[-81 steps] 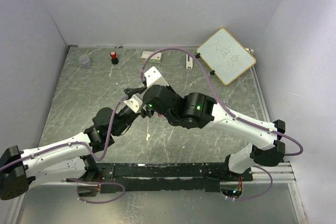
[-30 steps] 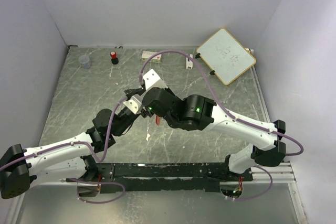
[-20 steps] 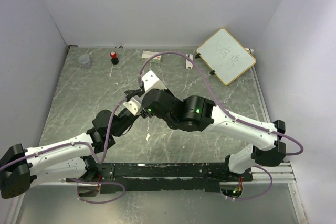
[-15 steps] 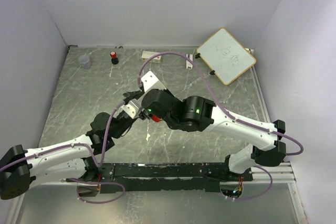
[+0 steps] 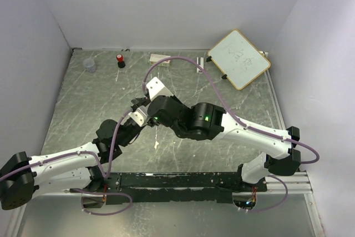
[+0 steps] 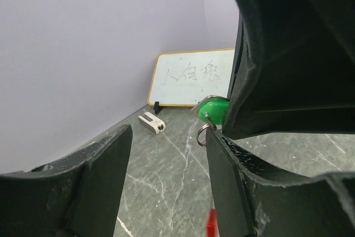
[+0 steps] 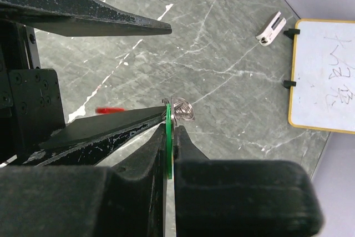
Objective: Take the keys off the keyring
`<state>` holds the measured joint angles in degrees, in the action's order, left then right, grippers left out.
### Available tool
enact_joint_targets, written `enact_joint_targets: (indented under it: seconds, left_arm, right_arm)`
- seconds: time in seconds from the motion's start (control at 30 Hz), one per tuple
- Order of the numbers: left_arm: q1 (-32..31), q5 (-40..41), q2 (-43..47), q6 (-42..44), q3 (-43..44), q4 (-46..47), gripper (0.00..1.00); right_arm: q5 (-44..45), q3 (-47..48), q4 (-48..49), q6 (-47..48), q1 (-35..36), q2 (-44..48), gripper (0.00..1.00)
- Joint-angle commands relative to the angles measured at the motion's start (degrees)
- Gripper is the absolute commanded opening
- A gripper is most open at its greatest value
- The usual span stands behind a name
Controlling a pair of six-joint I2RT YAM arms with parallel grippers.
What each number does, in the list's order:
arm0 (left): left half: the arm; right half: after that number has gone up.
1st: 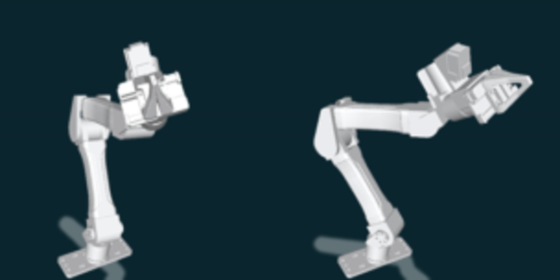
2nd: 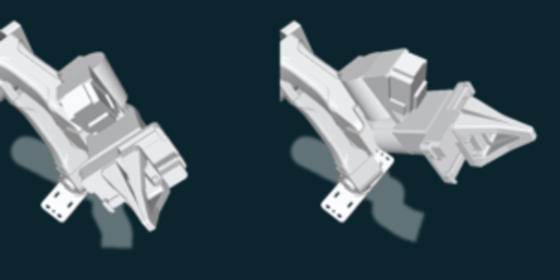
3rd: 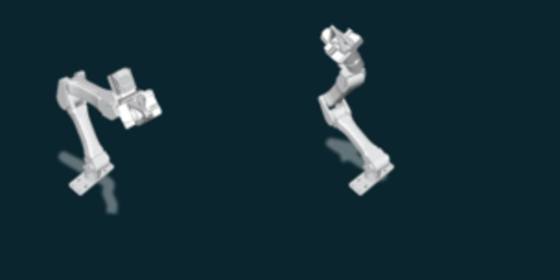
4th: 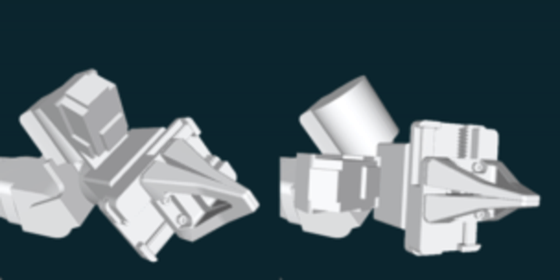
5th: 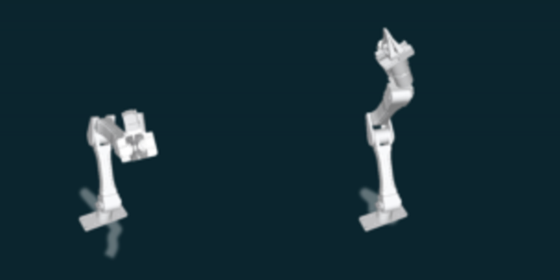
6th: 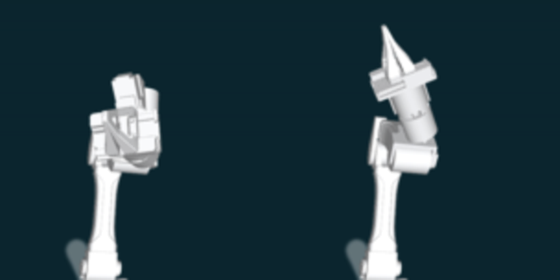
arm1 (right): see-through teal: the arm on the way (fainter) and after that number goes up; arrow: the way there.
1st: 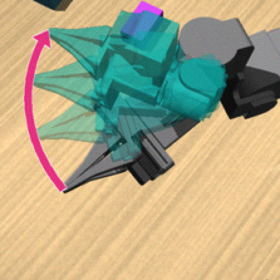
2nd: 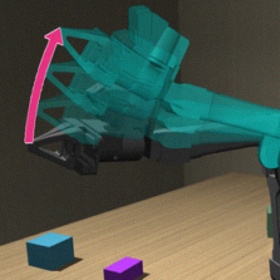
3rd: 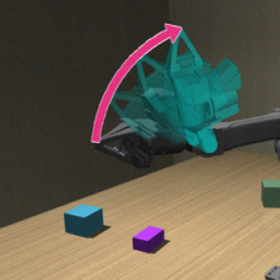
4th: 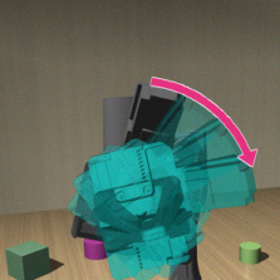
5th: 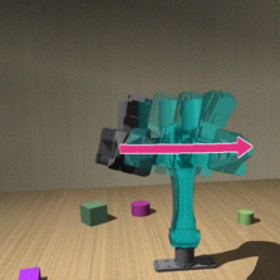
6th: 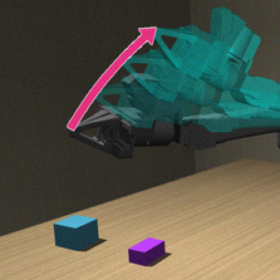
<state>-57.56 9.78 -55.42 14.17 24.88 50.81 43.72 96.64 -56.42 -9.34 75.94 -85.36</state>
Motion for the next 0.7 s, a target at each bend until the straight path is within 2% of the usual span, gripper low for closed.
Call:
enact_joint_targets:
  seconds: [0.0, 0.2, 0.5, 0.67]
  left_arm:
    - [0.04, -2.54, -0.34, 0.32, 0.53, 2.32, 0.66]
    - [0.04, -5.12, 0.18, 0.40, 0.41, 2.71, 0.64]
    - [0.04, -6.73, -0.56, -0.04, 1.88, 2.18, 0.38]
    - [0.07, -3.74, -0.16, -0.24, 2.79, -0.09, 0.26]
  right_arm:
    - [0.36, 1.42, 2.08, 0.64, 0.85, 0.14, 0.00]
    - [0.20, 0.88, 2.52, 0.73, 0.96, 0.28, 0.00]
    - [1.44, -0.11, 3.37, 0.62, 1.31, 0.94, 0.00]
    - [4.67, -0.78, 3.79, -0.05, 1.66, 1.79, 0.00]
